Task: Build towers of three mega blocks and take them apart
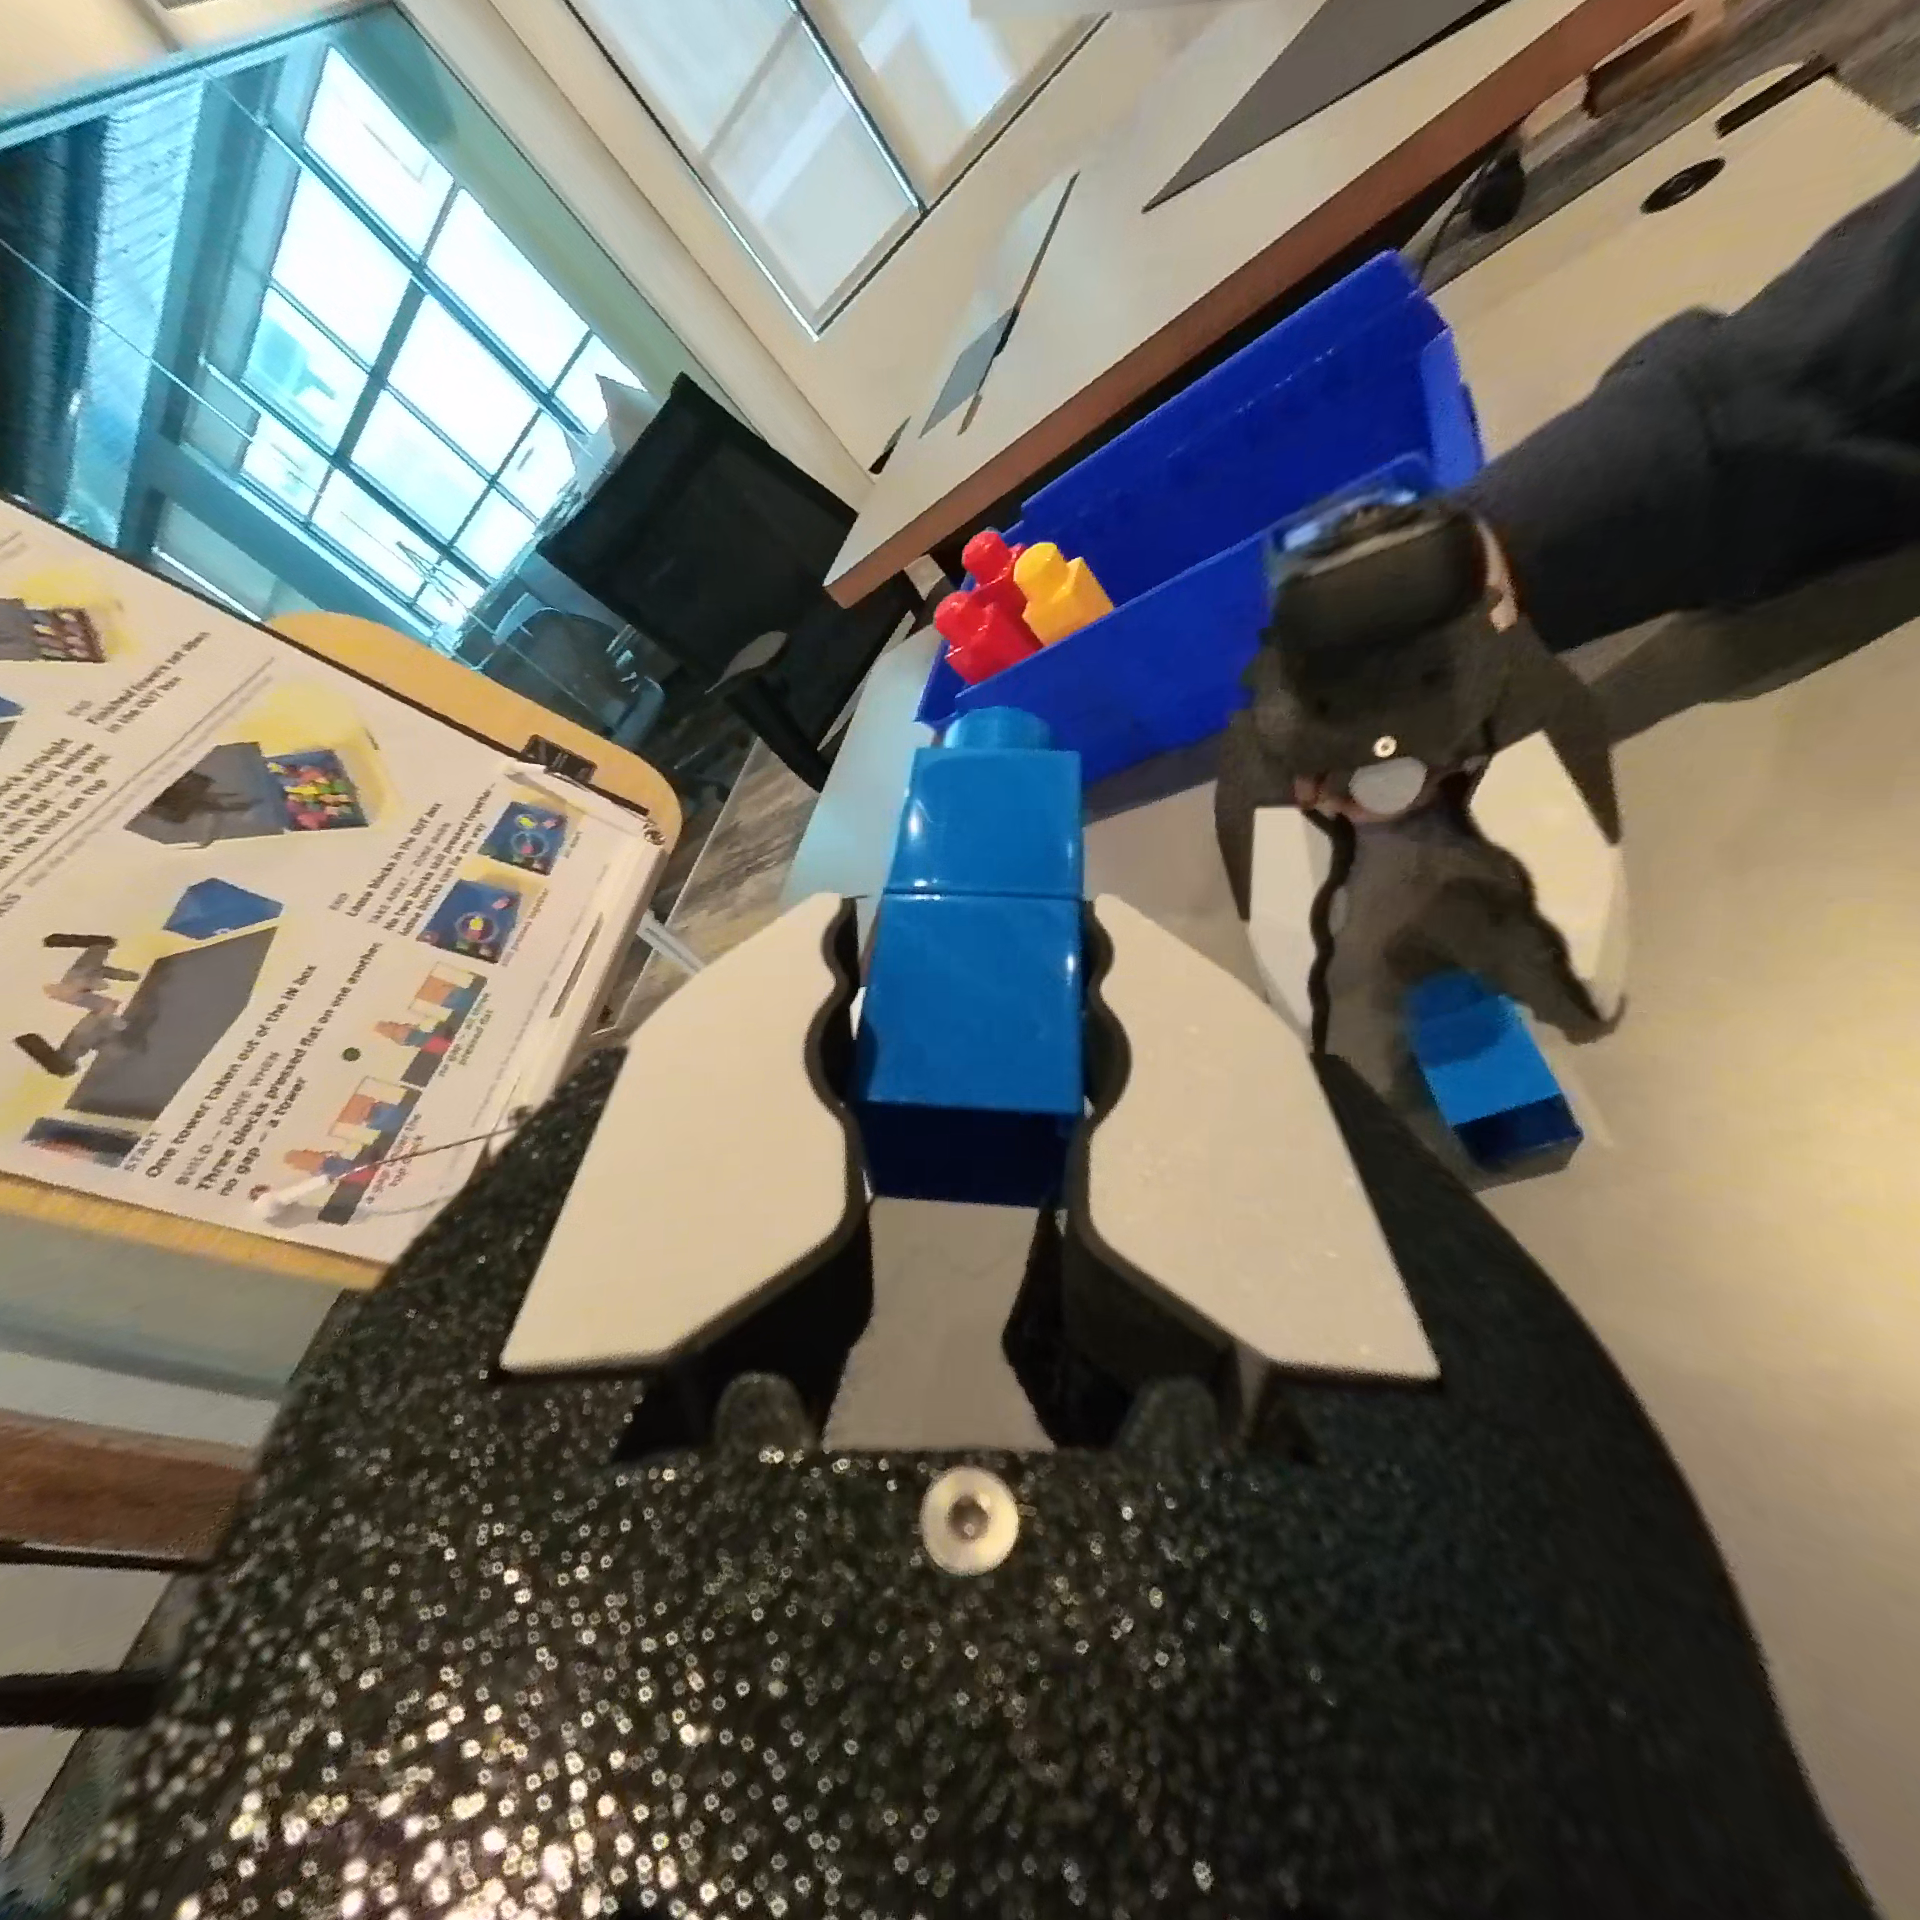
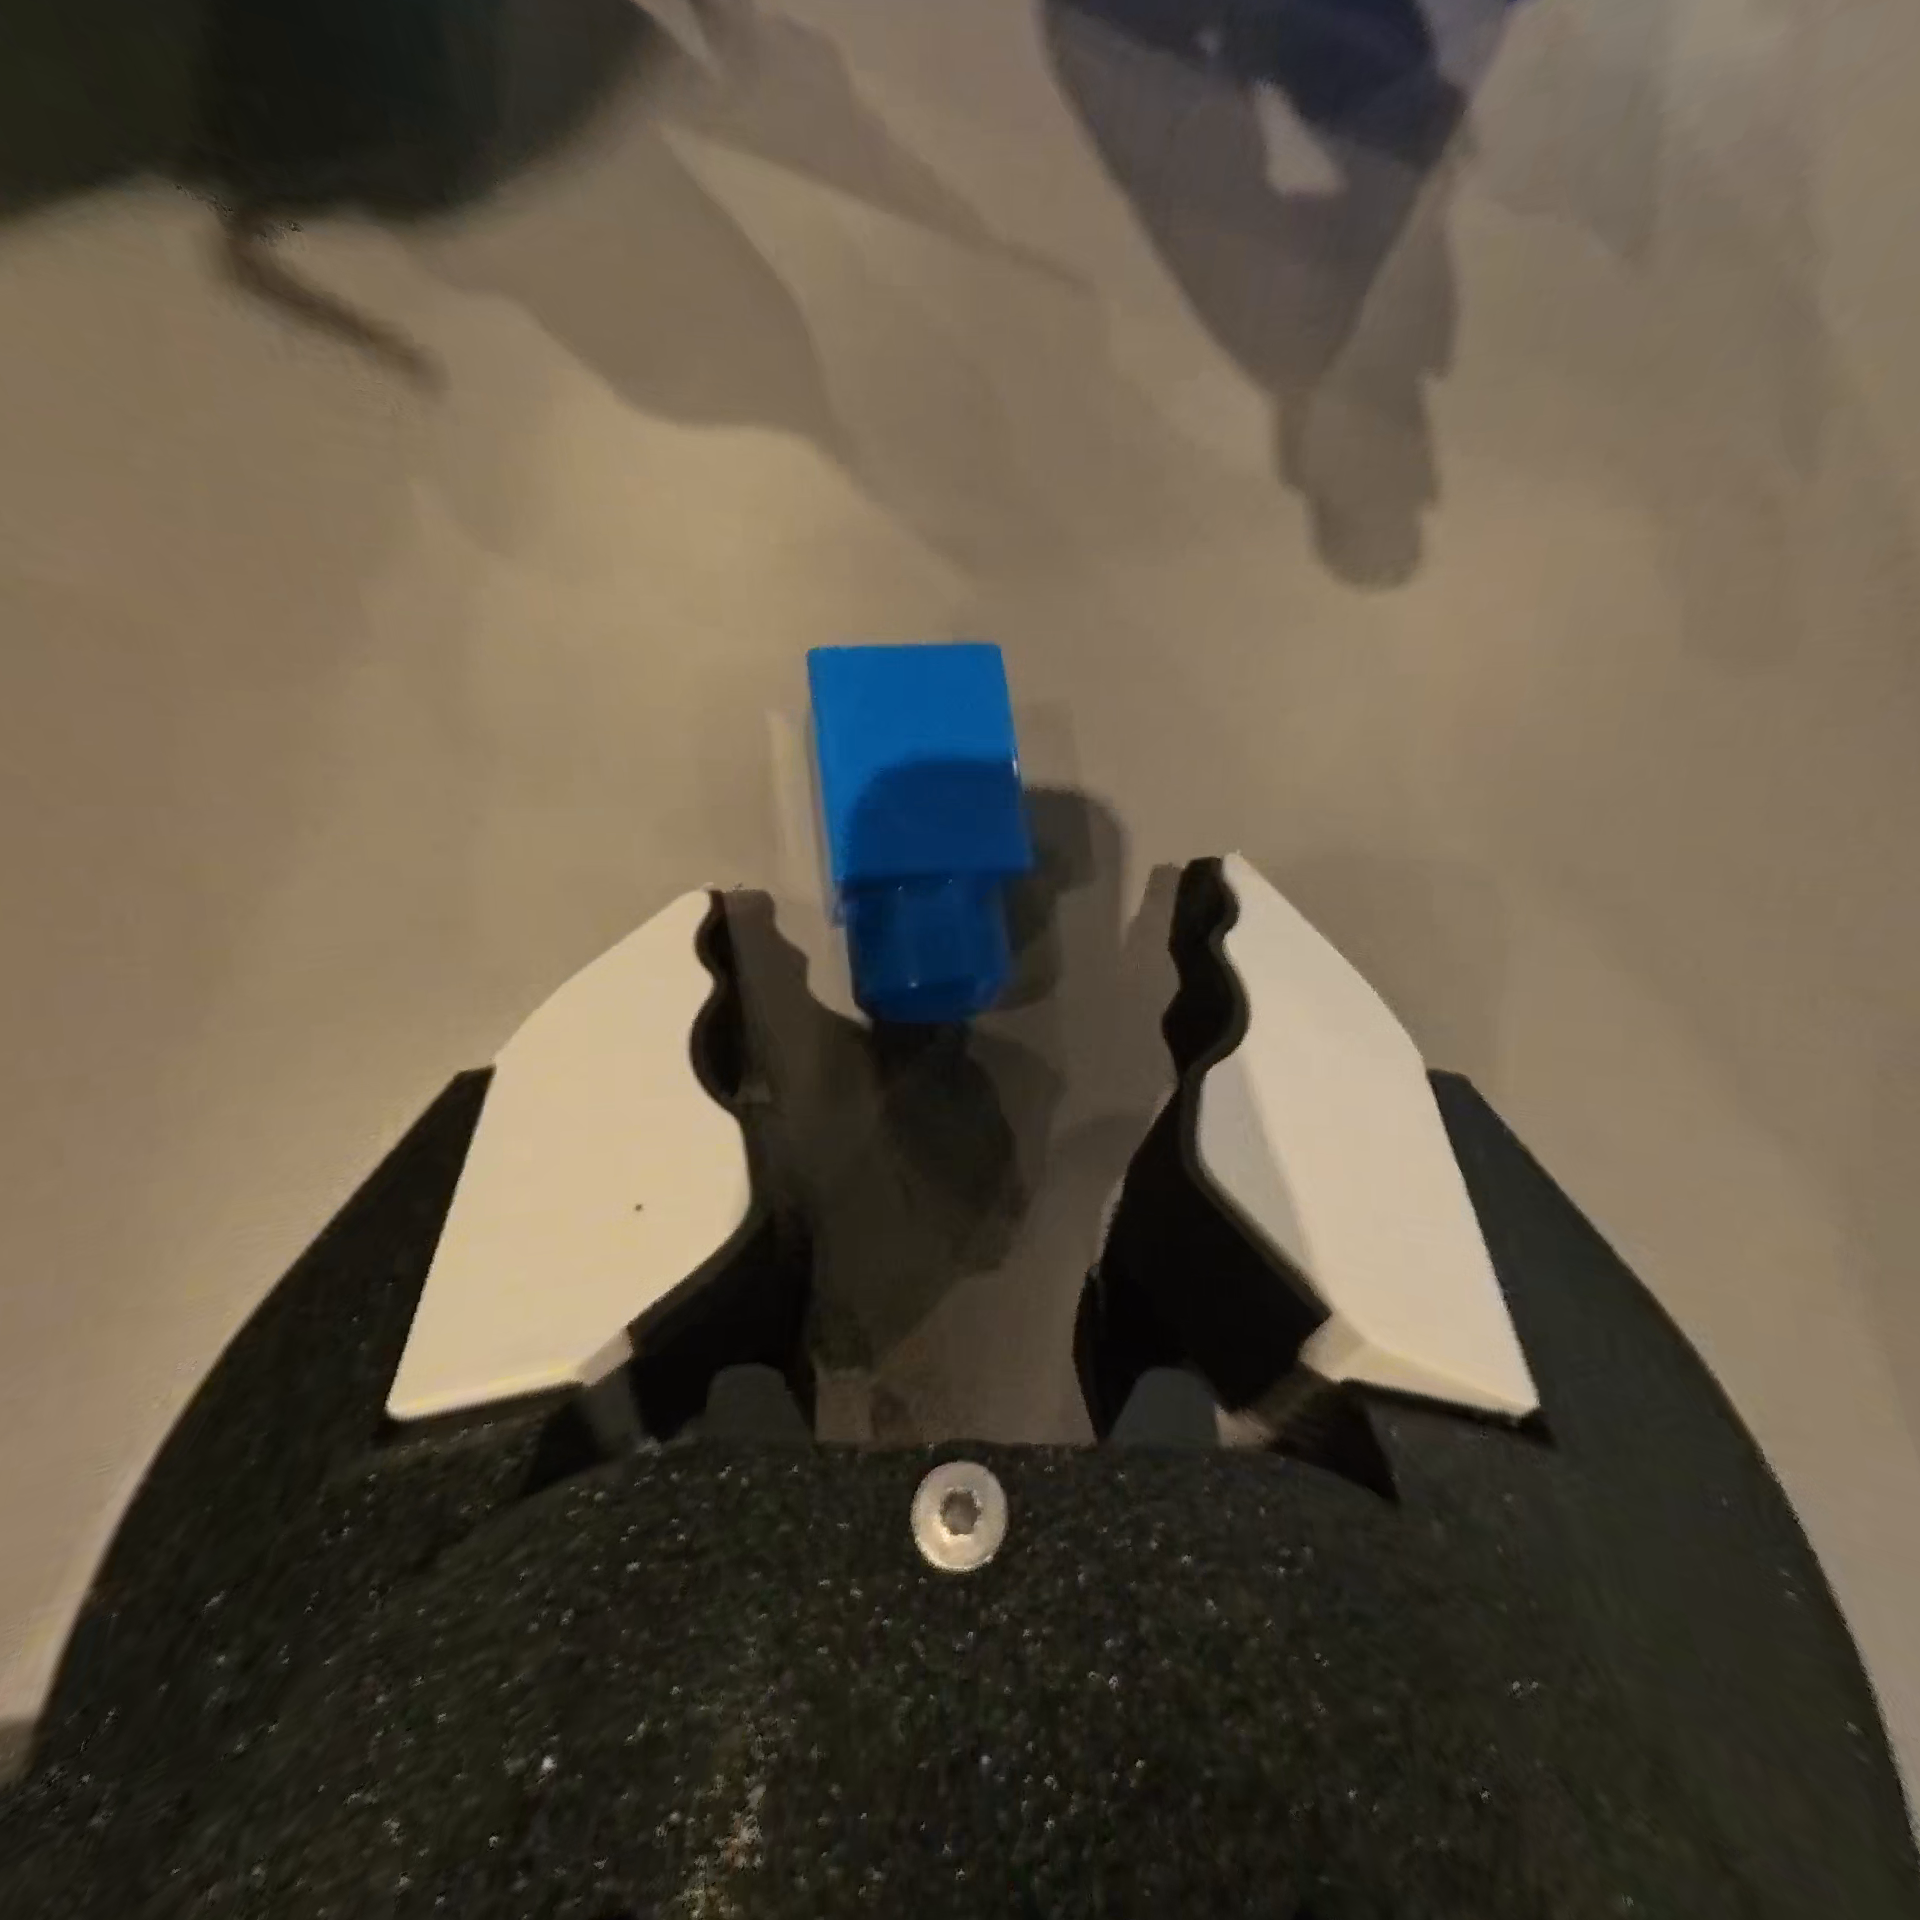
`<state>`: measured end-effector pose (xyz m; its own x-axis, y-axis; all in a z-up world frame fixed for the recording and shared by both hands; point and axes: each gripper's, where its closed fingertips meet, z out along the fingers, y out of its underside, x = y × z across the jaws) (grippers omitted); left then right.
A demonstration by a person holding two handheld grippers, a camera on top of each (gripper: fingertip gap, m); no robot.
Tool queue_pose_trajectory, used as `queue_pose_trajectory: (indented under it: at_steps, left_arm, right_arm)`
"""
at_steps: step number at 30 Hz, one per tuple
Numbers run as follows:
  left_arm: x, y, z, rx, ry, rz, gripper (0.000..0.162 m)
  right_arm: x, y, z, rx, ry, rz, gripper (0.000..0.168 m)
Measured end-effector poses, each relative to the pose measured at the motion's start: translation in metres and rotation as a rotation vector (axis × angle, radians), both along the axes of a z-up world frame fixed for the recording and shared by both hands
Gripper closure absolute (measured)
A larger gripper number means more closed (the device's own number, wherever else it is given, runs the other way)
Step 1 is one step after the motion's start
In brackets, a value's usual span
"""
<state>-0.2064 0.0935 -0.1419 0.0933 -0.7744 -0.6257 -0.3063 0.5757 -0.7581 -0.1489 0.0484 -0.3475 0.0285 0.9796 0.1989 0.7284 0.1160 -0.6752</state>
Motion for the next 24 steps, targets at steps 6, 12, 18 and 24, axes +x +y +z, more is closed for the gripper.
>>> queue_pose_trajectory:
  at_steps: [6,12,18,24]
  left_arm:
    - [0.001,0.002,-0.002,-0.035,-0.008,-0.013,0.122]
    - [-0.004,0.003,0.000,-0.056,-0.018,-0.009,0.122]
    - [0.002,-0.005,-0.003,-0.020,0.011,-0.046,0.122]
    - [0.010,-0.011,-0.009,-0.014,0.054,-0.075,0.122]
  right_arm:
    - [-0.017,0.000,0.003,-0.038,0.065,0.051,0.129]
    - [0.005,0.044,0.109,0.246,0.213,-0.146,0.130]
    - [0.019,0.042,0.183,0.461,0.257,-0.233,0.130]
    - [0.010,0.036,0.177,0.474,0.199,-0.181,0.130]
